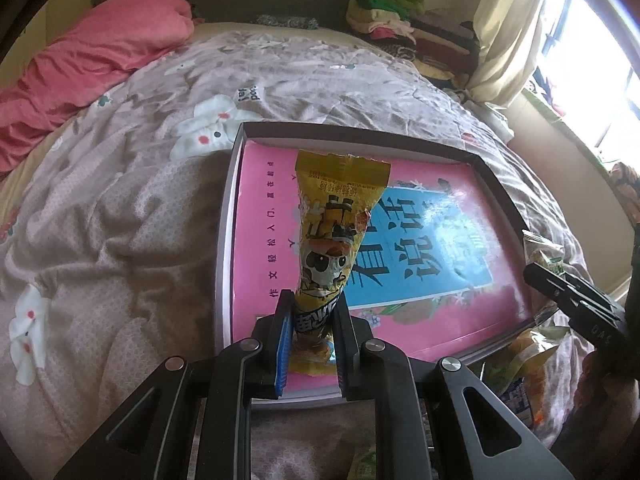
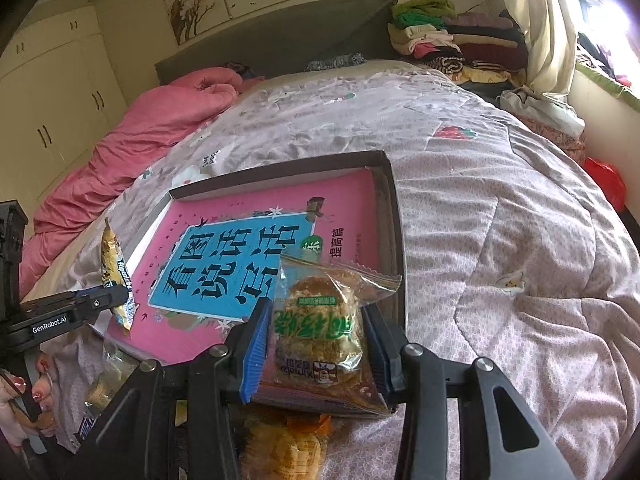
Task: Organize snacks
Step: 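Lower the yellow bar into the tray with left tool while right releases the bread bag there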
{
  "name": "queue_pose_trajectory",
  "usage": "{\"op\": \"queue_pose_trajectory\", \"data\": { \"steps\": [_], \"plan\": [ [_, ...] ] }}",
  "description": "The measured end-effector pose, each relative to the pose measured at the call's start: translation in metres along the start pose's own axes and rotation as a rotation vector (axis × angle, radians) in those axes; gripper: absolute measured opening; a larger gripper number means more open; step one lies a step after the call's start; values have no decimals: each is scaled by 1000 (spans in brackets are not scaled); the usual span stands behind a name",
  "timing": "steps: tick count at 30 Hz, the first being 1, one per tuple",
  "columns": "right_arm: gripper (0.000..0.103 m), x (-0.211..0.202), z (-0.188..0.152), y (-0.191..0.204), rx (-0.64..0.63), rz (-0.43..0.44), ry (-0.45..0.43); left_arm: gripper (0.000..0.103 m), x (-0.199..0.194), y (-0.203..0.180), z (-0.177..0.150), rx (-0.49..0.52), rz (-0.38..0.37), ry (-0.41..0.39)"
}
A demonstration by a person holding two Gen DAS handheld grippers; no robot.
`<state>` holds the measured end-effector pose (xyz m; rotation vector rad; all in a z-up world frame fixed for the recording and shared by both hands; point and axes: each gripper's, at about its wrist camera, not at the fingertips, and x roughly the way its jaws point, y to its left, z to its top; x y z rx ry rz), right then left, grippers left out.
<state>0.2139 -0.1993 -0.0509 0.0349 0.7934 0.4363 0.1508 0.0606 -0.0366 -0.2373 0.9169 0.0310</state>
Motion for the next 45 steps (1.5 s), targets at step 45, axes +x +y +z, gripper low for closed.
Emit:
{"op": "queue_pose_trajectory", "data": {
  "steps": [45],
  "plan": [
    [50,-12,1,5,-14,-18,-52,45,-5,0,-2,3,-6,-6]
  ]
}}
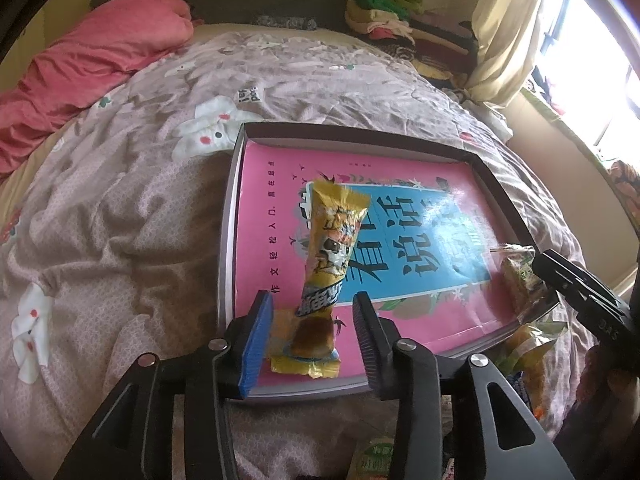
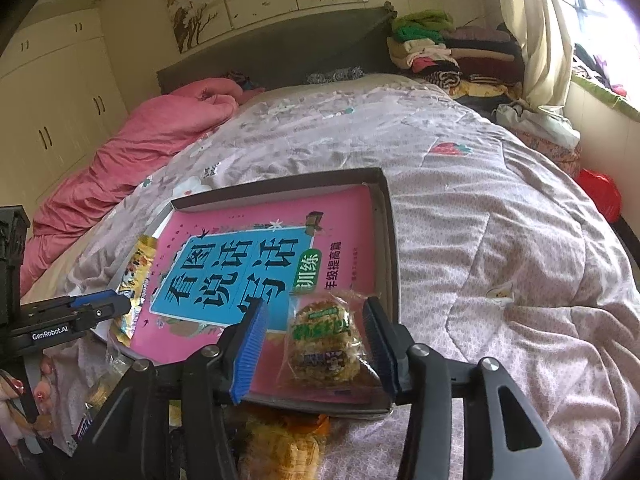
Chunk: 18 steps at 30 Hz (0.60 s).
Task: Organize snacks
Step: 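Lower the yellow bar into the tray with left tool while right releases the bread bag there, then withdraw both open tools from the tray back toward the snack pile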
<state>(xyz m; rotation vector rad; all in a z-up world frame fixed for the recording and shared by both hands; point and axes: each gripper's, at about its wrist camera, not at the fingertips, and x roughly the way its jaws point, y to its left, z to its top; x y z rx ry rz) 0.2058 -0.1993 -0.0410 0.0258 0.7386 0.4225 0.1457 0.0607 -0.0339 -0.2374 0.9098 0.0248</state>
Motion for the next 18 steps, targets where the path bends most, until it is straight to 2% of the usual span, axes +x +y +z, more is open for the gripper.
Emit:
{"op": "queue_pose_trajectory", "data": {
  "steps": [11,13,18],
  "plan": [
    [54,-8,2,-2,8,-3,-26,52,-14,2,1,-6,-2,-28],
    [55,-11,2,-2,11,0,-34,57,-18,2,1,-7,-2,-37],
    [60,-18,4,-4,18,5,-60,63,-27,2,2,-4,2,-57]
  ]
}}
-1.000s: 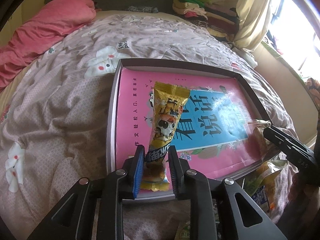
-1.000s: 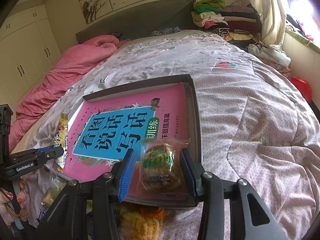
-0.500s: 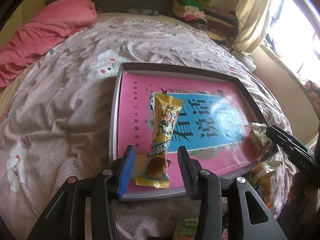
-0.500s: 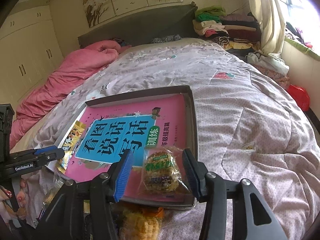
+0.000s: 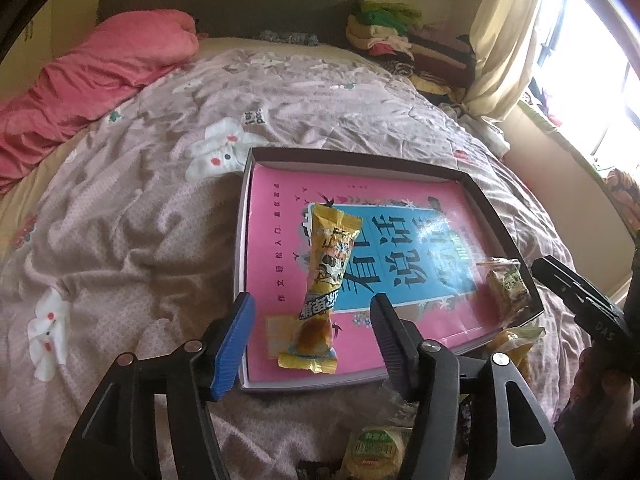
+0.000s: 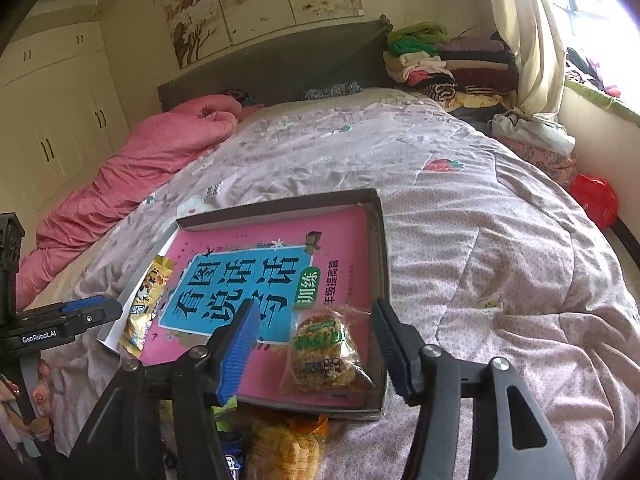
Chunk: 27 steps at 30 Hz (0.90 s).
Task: Organize snacks
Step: 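Withdraw both open tools from the tray back toward the snack pile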
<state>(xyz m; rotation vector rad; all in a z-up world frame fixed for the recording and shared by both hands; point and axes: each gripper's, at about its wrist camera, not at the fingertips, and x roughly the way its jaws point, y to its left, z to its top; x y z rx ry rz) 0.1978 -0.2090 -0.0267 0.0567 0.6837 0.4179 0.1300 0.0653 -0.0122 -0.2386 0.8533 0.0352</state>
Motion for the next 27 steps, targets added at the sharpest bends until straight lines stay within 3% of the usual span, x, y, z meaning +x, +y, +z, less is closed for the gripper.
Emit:
{"op": "queue_pose_trajectory", "data": {
  "steps": [9,27],
  "plan": [
    [66,-12,2,-3,23,19,-38,75,-13,-1,0,10,-4,-24],
    [76,-35,-4,7,12,46,-65,78,-42,-3,-11,22,-3,-34]
  ]
}}
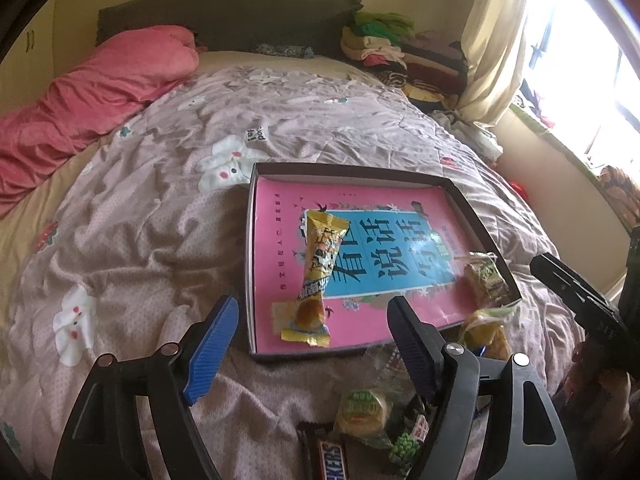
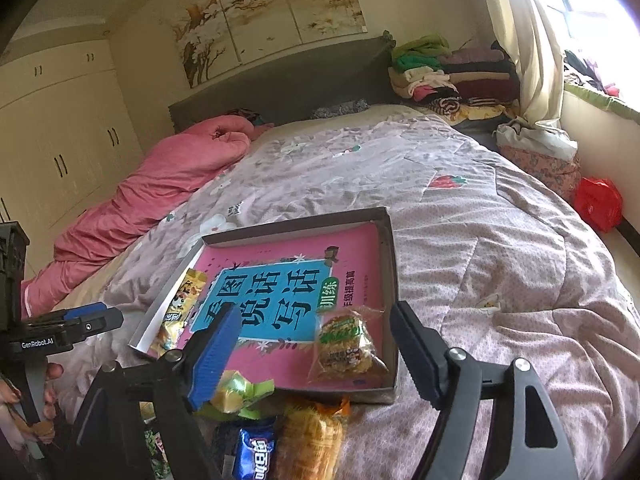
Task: Organize snacks
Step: 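Withdraw both open tools from the tray back toward the snack pile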
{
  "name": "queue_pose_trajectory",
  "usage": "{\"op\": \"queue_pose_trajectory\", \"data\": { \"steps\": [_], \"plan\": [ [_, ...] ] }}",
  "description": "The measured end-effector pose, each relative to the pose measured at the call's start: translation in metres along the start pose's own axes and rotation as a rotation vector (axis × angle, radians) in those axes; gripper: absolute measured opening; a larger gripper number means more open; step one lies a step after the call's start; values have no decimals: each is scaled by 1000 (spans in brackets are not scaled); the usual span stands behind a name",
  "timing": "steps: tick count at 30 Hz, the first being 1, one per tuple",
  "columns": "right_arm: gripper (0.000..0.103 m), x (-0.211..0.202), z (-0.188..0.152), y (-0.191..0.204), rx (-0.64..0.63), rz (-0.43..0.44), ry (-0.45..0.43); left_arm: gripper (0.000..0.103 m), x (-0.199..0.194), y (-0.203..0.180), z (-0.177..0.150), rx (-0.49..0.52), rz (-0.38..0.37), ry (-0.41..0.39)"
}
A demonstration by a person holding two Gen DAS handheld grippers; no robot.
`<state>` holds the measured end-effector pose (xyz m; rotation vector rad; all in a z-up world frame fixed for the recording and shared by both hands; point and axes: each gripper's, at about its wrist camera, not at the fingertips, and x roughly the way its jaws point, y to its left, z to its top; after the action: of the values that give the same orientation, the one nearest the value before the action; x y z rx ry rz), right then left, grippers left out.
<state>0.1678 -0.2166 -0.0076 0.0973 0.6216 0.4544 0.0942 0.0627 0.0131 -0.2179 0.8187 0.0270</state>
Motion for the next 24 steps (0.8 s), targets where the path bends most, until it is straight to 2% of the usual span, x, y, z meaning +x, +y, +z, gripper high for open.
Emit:
{"op": "queue_pose_trajectory", "data": {
  "steps": [24],
  "plan": [
    [79,-25,-20,23,-13,25,16,78,-20,3,-31,11,17,48]
  ]
}}
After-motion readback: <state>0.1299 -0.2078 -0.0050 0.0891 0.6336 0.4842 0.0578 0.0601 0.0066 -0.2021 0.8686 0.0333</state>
